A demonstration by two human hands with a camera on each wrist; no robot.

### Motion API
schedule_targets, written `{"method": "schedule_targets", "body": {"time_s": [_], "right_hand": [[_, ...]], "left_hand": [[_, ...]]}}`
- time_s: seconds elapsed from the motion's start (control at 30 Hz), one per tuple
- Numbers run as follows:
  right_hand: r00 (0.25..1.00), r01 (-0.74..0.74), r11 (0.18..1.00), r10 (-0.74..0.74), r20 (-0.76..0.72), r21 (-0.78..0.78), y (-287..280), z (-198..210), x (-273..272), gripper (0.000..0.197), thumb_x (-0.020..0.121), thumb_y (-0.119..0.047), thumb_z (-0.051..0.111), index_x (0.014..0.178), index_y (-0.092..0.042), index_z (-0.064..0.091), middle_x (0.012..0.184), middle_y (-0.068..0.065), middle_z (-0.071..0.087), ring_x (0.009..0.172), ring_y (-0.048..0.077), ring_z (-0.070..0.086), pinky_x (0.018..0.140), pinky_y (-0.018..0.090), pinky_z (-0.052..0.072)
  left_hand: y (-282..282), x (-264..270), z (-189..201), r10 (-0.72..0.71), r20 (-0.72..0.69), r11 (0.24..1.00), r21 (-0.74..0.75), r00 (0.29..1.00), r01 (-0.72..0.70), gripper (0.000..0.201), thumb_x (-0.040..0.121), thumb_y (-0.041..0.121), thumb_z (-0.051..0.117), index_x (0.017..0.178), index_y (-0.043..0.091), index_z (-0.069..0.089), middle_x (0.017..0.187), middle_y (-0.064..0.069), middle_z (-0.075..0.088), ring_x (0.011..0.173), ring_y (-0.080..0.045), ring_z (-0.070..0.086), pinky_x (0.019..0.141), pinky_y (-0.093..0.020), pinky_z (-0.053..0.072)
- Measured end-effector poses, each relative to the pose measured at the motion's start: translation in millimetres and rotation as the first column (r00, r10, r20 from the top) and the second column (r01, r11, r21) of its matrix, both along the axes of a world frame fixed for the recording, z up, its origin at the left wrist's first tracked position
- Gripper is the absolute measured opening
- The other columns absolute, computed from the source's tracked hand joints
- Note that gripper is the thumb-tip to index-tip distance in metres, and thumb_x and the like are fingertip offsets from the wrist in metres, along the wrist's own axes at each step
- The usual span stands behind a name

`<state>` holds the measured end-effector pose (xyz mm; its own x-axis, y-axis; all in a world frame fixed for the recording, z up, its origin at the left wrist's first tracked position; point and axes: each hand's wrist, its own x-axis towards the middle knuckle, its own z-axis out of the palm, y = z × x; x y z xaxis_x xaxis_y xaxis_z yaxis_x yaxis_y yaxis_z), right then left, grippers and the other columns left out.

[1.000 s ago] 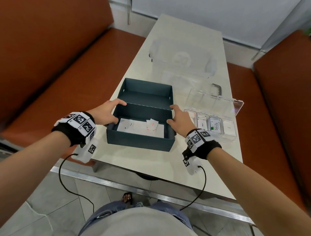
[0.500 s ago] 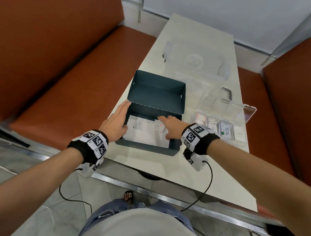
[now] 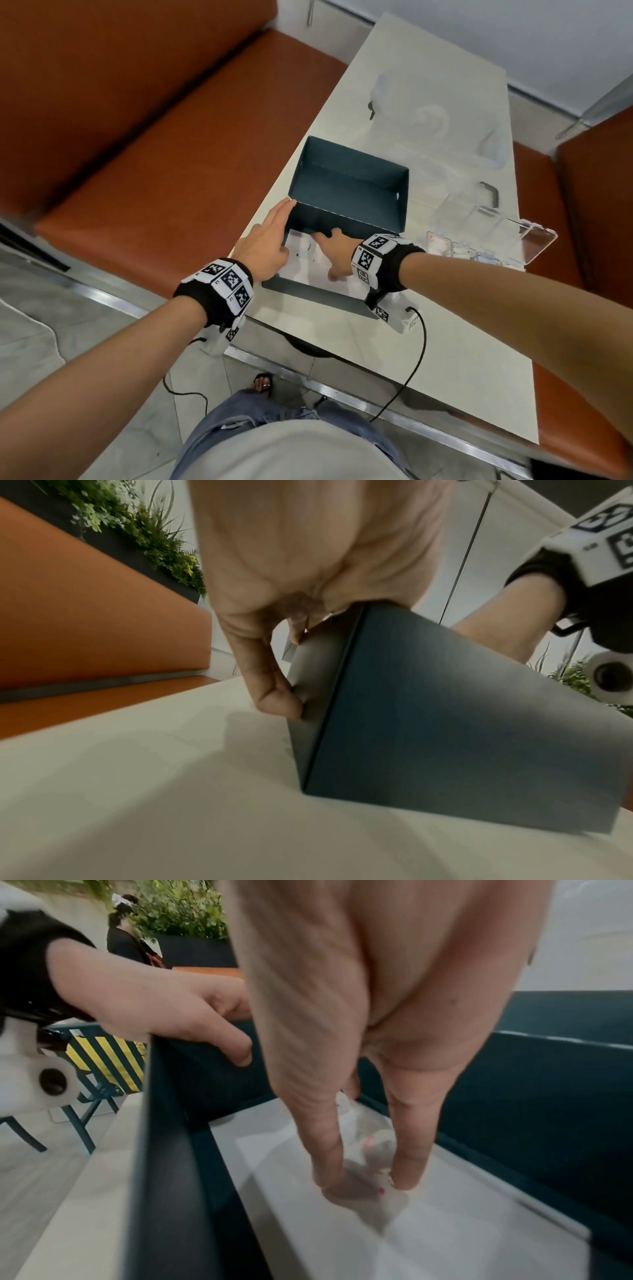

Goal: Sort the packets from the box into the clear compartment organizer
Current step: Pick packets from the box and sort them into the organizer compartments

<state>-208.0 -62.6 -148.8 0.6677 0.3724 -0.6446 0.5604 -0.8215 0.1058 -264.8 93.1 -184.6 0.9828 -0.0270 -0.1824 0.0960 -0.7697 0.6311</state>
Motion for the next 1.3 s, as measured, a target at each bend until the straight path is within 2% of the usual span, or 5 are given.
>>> {"method": "schedule_targets", "body": {"time_s": [0.37, 0.67, 0.83, 0.97, 1.3], "right_hand": [[0.995, -0.075, 0.991, 0.081, -0.054, 0.108, 20.4, -7.7, 11.6, 0.093, 0.08, -0.022, 0.075, 0.15, -0.035, 0.014, 0.131, 0.02, 0.032, 0.095, 0.037, 0.059, 0.083, 0.038, 0.052], [0.977, -0.193, 0.973, 0.202, -0.064, 0.129, 29.8, -9.4, 10.1, 0.089, 0.074, -0.014, 0.08, 0.146, -0.017, 0.027, 0.133, 0.02, 0.036, 0.111, 0.036, 0.051, 0.094, 0.038, 0.045], [0.969, -0.236, 0.962, 0.244, -0.044, 0.136, 30.7, -6.6, 10.0, 0.079, 0.074, -0.01, 0.079, 0.14, -0.007, 0.036, 0.131, 0.015, 0.039, 0.112, 0.032, 0.052, 0.084, 0.031, 0.042], [0.965, -0.252, 0.955, 0.26, -0.03, 0.158, 28.8, -6.2, 8.7, 0.09, 0.074, -0.009, 0.079, 0.146, -0.01, 0.025, 0.131, 0.015, 0.039, 0.106, 0.033, 0.056, 0.082, 0.033, 0.045], [0.943, -0.327, 0.938, 0.332, -0.024, 0.115, 31.4, 0.4, 6.2, 0.073, 0.077, -0.009, 0.077, 0.139, -0.014, 0.04, 0.128, 0.012, 0.043, 0.105, 0.033, 0.055, 0.073, 0.036, 0.044]], "left_hand": [[-0.6, -1.0, 0.8, 0.011, 0.009, 1.0, -0.029, 1.0, -0.01, 0.084, 0.088, 0.0, 0.05, 0.153, 0.033, 0.007, 0.161, 0.015, 0.008, 0.116, -0.032, 0.051, 0.083, -0.044, 0.05], [-1.3, -2.7, 5.1, 0.009, -0.008, 0.999, -0.045, 1.0, -0.009, 0.083, 0.088, 0.0, 0.047, 0.153, 0.033, 0.007, 0.161, 0.015, 0.009, 0.115, -0.031, 0.051, 0.087, -0.047, 0.049], [-2.3, -2.4, 4.3, 0.02, -0.013, 0.999, -0.042, 1.0, -0.02, 0.085, 0.087, -0.002, 0.048, 0.153, 0.033, 0.007, 0.161, 0.015, 0.009, 0.118, -0.031, 0.05, 0.09, -0.049, 0.048], [-2.2, -2.2, 3.0, 0.021, -0.005, 0.999, -0.039, 1.0, -0.021, 0.084, 0.088, 0.0, 0.048, 0.152, 0.034, 0.007, 0.161, 0.013, 0.011, 0.115, -0.031, 0.052, 0.086, -0.046, 0.05], [-2.1, -1.2, 1.3, 0.024, -0.002, 0.999, -0.032, 1.0, -0.024, 0.086, 0.086, 0.0, 0.049, 0.151, 0.036, 0.007, 0.16, 0.015, 0.011, 0.113, -0.03, 0.052, 0.086, -0.048, 0.05]]}}
